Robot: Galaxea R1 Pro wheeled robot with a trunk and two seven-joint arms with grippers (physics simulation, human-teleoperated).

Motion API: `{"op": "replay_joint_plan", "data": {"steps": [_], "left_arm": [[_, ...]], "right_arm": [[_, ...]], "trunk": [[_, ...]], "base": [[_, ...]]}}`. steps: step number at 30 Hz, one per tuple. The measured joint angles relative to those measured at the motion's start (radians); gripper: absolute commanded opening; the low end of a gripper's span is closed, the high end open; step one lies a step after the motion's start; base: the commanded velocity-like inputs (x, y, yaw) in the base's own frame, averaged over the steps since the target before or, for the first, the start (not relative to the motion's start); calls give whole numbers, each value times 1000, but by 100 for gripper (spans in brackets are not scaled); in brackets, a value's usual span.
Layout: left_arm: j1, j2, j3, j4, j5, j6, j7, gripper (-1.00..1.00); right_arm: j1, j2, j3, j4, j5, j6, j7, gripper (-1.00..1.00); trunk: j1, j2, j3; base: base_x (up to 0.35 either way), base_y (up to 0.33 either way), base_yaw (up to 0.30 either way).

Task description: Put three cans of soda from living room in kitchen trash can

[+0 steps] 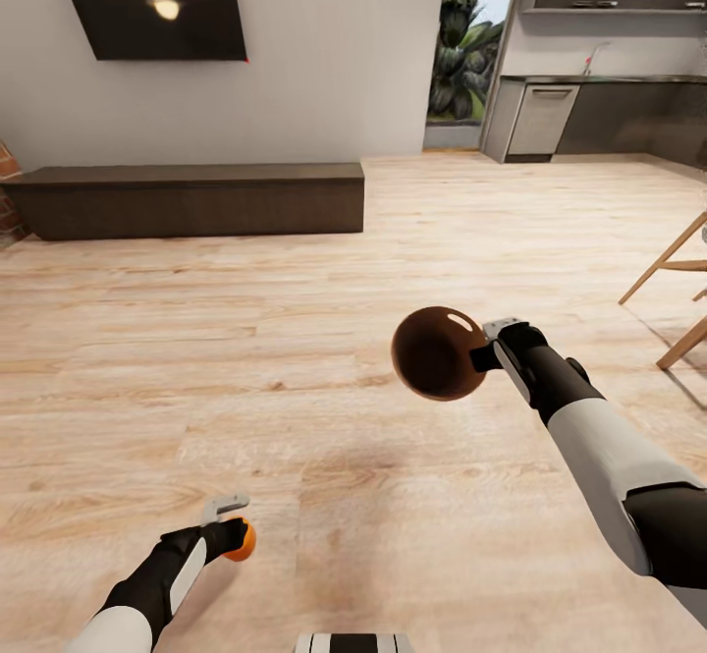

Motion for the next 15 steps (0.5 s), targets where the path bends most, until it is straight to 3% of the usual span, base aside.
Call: {"op": "replay_joint_plan", "data": {"steps": [5,10,15], "left_arm": [[-11,-12,-12,-12,-2,13,-13,-100],[-19,-41,-41,-12,-3,9,-34,-100],[-19,-44,-69,-12,-4,9,-34,-100]], "right_arm": [[13,11,14,23,20,-7,11,-100],[45,40,56,107,-26,-8,37,-100],[78,56,80,136,-15,-8,63,-100]], "trunk": [[-1,1,11],[-1,1,11],[-1,1,11]], "base": [[0,0,0],[0,0,0],[0,0,0]]}}
